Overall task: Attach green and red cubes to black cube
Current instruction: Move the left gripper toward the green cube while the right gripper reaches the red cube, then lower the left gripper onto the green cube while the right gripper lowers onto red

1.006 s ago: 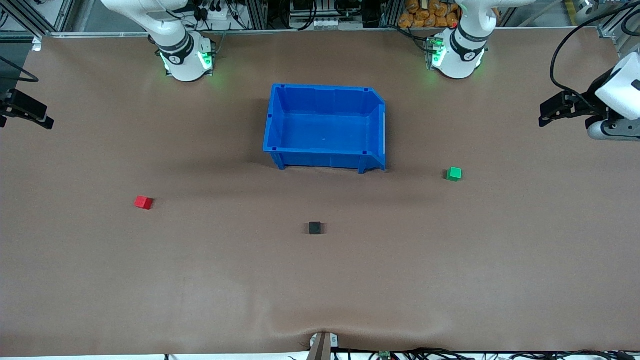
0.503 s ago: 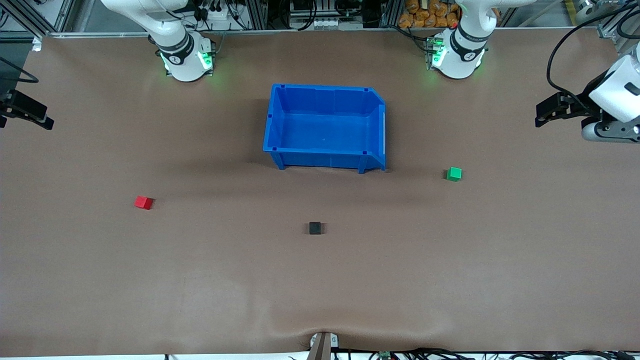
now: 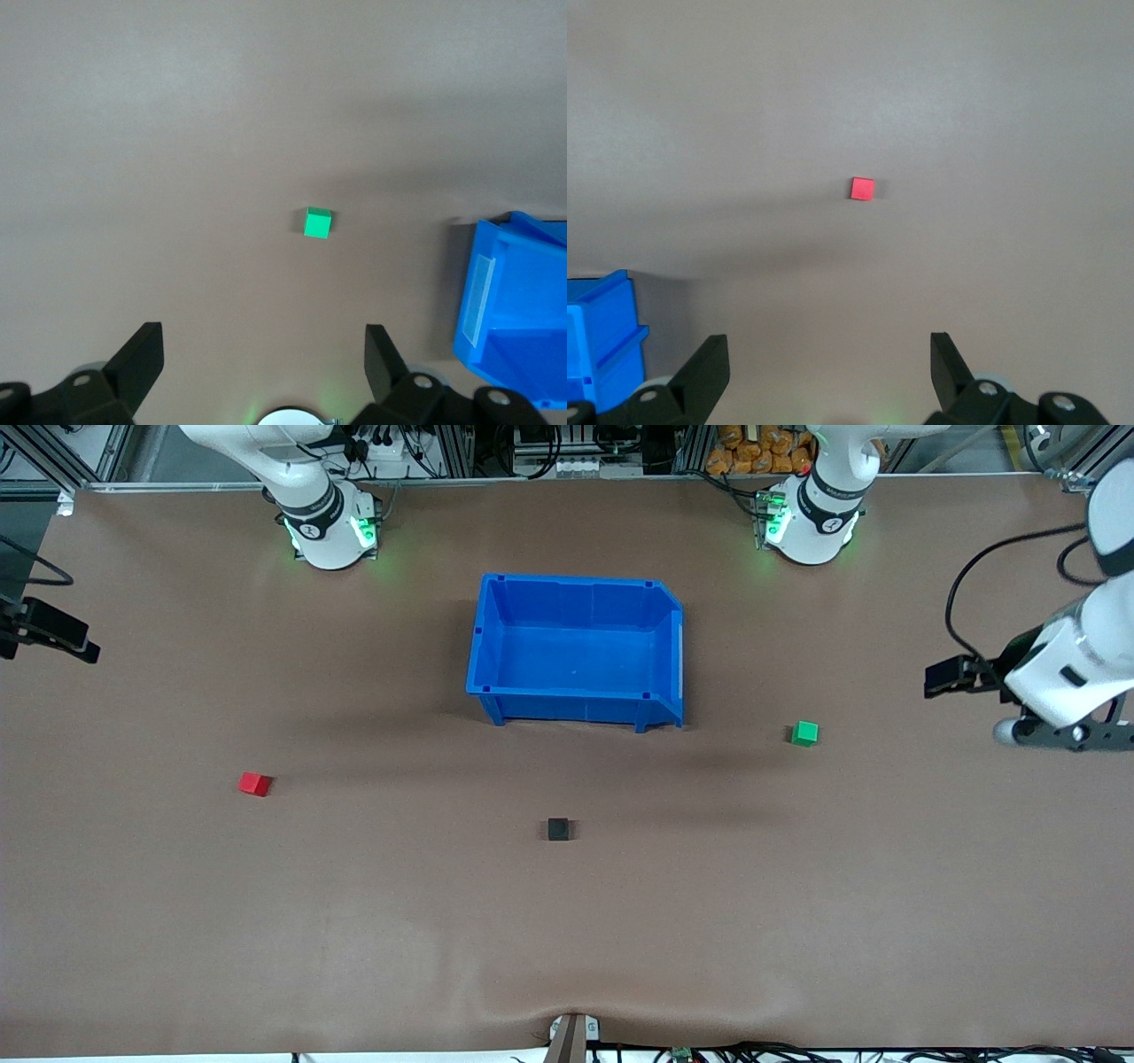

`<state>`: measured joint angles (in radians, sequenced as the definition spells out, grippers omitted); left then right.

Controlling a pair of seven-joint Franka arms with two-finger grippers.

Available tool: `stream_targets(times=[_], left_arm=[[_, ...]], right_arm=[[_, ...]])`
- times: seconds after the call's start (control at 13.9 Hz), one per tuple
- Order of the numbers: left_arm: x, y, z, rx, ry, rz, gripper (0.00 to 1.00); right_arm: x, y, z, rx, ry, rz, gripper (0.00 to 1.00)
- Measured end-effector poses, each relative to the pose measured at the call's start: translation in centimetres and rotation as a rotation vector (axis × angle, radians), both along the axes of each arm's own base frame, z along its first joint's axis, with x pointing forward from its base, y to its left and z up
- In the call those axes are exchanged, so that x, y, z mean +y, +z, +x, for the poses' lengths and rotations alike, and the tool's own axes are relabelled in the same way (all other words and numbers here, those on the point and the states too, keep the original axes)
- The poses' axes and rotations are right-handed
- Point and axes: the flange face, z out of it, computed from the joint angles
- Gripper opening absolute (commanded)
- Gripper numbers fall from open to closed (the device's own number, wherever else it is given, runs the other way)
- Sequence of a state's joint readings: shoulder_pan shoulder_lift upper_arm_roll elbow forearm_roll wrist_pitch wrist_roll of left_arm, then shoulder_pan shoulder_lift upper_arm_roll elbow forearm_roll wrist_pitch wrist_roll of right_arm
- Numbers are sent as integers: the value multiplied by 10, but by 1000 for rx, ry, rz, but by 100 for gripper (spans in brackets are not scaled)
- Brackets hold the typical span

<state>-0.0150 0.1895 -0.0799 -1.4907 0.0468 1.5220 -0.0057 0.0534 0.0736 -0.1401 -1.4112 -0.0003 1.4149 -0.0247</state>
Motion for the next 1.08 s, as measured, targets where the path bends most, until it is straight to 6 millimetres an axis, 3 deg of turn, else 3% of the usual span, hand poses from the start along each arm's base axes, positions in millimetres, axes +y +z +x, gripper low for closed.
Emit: stream_targets(times=[0.14, 0.29, 0.5, 0.72, 0.93, 1.08], left_arm=[[-2, -30, 10, 43, -4, 0, 100], [-9, -63, 18, 67, -15, -1, 100], [-20, -112, 19, 68, -35, -7, 100], [-30, -162, 9, 49, -56, -16, 100], [-44, -207, -10, 30, -66, -24, 100], [-52, -237, -26, 7, -71, -31, 100]], right_arm=[[-4, -13, 7, 21, -7, -2, 100], [-19, -39, 18, 63, -37, 16, 100], [-39, -109, 53, 103, -78, 73, 100], [-38, -186, 81, 167, -85, 86, 100], [-44, -248, 91, 252, -100, 86, 100], [-61, -305, 91, 337, -129, 90, 100]])
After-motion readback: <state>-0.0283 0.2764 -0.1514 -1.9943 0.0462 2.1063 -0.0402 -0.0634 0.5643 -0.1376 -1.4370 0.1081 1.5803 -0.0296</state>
